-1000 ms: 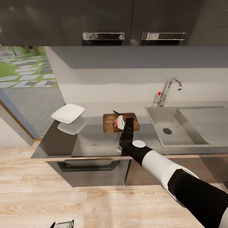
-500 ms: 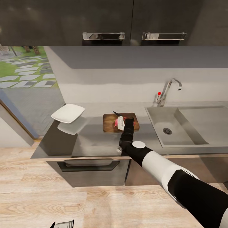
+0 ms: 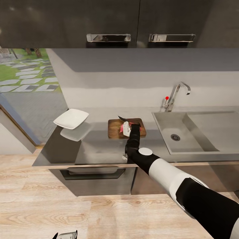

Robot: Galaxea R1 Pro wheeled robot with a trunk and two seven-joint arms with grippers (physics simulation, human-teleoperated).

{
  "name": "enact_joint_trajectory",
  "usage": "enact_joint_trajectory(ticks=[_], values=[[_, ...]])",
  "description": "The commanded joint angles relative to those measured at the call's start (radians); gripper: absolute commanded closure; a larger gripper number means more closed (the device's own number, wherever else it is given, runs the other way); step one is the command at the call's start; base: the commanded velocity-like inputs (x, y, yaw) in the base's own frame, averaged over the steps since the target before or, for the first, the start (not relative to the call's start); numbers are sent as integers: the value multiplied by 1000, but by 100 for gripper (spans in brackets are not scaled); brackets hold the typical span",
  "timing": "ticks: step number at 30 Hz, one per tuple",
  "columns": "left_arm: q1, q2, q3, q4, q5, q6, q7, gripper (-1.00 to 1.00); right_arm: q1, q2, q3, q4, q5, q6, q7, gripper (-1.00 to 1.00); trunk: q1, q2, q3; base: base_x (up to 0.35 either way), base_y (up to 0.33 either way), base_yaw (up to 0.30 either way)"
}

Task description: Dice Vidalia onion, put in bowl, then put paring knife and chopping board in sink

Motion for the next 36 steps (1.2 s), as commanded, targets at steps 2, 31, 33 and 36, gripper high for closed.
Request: enact_joint_trajectory(ticks=[2, 31, 33, 36], values=[[-2, 0, 2, 4, 1, -6, 0, -100, -2, 0, 5, -13, 3, 8, -9, 100, 0, -1, -1, 0, 0, 0], [-2, 0, 2, 4, 1, -7, 0, -100, -2, 0, 4, 36, -6, 8, -79, 100, 0, -1, -1, -37, 12, 0], [-2, 0, 2, 4, 1, -7, 0, -100, -2, 0, 4, 42, -6, 7, -61, 100, 0, -1, -1, 0, 0, 0], [-2, 0, 2, 4, 1, -7, 0, -100, -2, 0, 5, 60, -6, -27, -42, 100, 0, -1, -1, 0, 0, 0]])
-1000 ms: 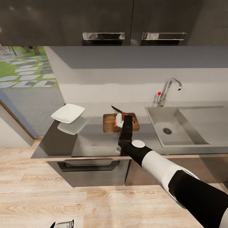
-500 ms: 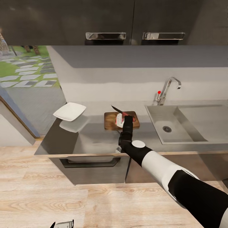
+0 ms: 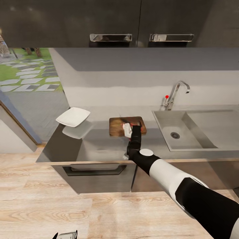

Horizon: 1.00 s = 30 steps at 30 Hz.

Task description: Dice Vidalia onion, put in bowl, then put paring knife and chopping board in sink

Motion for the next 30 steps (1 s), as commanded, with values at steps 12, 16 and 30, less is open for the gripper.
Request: enact_joint_trajectory(ticks=[12, 16, 30], values=[[-2, 0, 2, 4, 1, -6, 0, -100, -2, 0, 8, 6, 3, -10, 30, 100, 0, -1, -1, 0, 0, 0], [-2, 0, 2, 4, 1, -6, 0, -100, -2, 0, 1, -10, 5, -12, -18, 100, 0, -1, -1, 0, 0, 0], [-2, 0, 2, 4, 2, -6, 0, -100, -2, -44, -992, -532, -48, -24, 302, 100, 0, -1, -1, 0, 0, 0]])
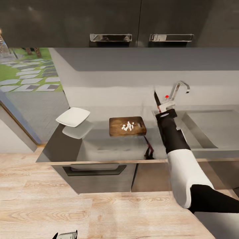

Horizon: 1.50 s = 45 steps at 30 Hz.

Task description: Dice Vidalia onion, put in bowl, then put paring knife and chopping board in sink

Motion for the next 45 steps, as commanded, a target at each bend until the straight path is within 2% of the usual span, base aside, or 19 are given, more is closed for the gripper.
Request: enact_joint_trajectory(ticks=[1, 2, 3, 5, 6, 8, 11, 20, 23, 26, 29, 33, 38, 39, 40, 42, 43, 45], values=[[-2, 0, 1, 4, 1, -6, 0, -100, -1, -31, -21, -4, -3, 5, 91, 100, 0, -1, -1, 0, 0, 0], [-2, 0, 1, 4, 1, -6, 0, -100, -1, -59, -43, -6, -11, 9, 168, 100, 0, -1, -1, 0, 0, 0], [-2, 0, 1, 4, 1, -5, 0, -100, -1, -73, -66, -7, -22, 12, 211, 100, 0, -1, -1, 0, 0, 0], [-2, 0, 1, 4, 1, -5, 0, -100, -1, -93, -144, -8, -50, 27, 299, 100, 0, -1, -1, 0, 0, 0], [-2, 0, 1, 4, 1, -5, 0, -100, -1, -98, -166, -8, -55, 31, 322, 100, 0, -1, -1, 0, 0, 0], [-2, 0, 1, 4, 2, -4, 0, -100, -1, -107, -183, -9, -60, 34, 342, 100, 0, -1, -1, 0, 0, 0], [-2, -1, 1, 4, 2, -4, 0, -100, -1, -128, -187, -9, -64, 37, 357, 100, 0, -1, -1, 0, 0, 0], [-2, -15, 1, 4, 2, -4, 1, -100, -1, -133, -183, 8, -62, 38, 364, 100, 0, -1, -1, 58, -134, 0], [-2, -15, 1, 4, 2, -4, 1, -100, -1, -137, -184, 74, -62, 35, 365, 100, 0, -1, -1, 246, -172, 0], [-2, -15, 1, 4, 2, -4, 1, -100, -1, -166, -185, 204, -63, 18, 365, 100, 0, -1, -1, 290, -118, 0], [-2, -14, 1, 4, 2, -4, 1, -100, -1, -177, -186, 283, -63, -34, 362, 100, 0, -1, -1, 121, -44, 0], [-2, -14, 1, 4, 2, -4, 0, -100, -1, -197, -187, 346, -64, -72, 361, 100, 0, -1, -1, 13, -5, 0], [-2, -14, 1, 4, 2, -4, 1, -100, -1, -251, -191, 408, -66, -124, 361, 100, 0, -1, -1, 1, 0, 0], [-2, -14, 1, 4, 2, -4, 1, -100, -1, -259, -202, 410, -68, -130, 361, 100, 0, -1, -1, 0, 0, 0], [-2, -14, 1, 4, 2, -4, 1, -100, -1, -272, -255, 415, -75, -147, 361, 100, 0, -1, -1, 0, 0, 0], [-2, -14, 1, 4, 2, -4, 1, -100, -1, -278, -333, 434, -78, -171, 360, 100, 0, -1, -1, 0, 0, 0], [-2, -14, 1, 4, 2, -4, 1, -100, -1, -280, -358, 448, -79, -182, 360, 100, 0, -1, -1, 0, 0, 0], [-2, -15, 1, 4, 2, -4, 1, -100, -1, -281, -379, 470, -80, -205, 354, 100, 0, -1, -1, 56, 0, 0]])
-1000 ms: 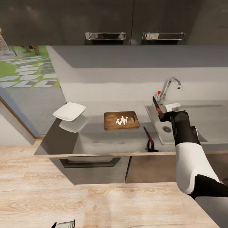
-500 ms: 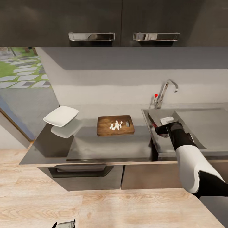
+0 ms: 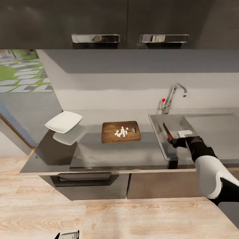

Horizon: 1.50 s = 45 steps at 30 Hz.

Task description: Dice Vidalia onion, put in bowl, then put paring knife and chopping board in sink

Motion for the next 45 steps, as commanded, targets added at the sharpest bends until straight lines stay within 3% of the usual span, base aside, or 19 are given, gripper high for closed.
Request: enact_joint_trajectory(ticks=[1, 7, 11, 16, 34, 39, 45], values=[[-2, 0, 2, 4, 1, -6, 0, -100, -1, 1, -10, 2, 10, -5, 6, 100, 1, -1, -1, 183, 0, 0], [-2, 0, 2, 4, 1, -6, 0, -100, -1, -2, -18, 95, 10, -92, -68, 100, 1, -1, -1, 176, 0, 0], [-2, 0, 2, 4, 1, -6, 0, -100, -1, -12, -18, 135, 9, -108, -87, 100, 1, -1, -1, 11, 0, 0], [-2, 0, 2, 4, 1, -6, -1, -100, -1, -51, -18, 240, 8, -187, -92, 100, 1, -1, -1, 1, 0, 0], [-2, -3, 2, 5, 1, -6, 0, -100, -1, -54, -15, 260, 8, -188, -106, 100, 1, -1, -1, 56, 0, 0], [-2, -3, 2, 5, 1, -5, 0, -100, -1, -49, -14, 309, 7, -189, -155, 100, 1, -1, -1, 74, 0, 0], [-2, -3, 2, 6, 1, -5, 0, -100, -1, -47, -14, 339, 7, -189, -164, 100, 1, -1, -1, 184, 0, 0]])
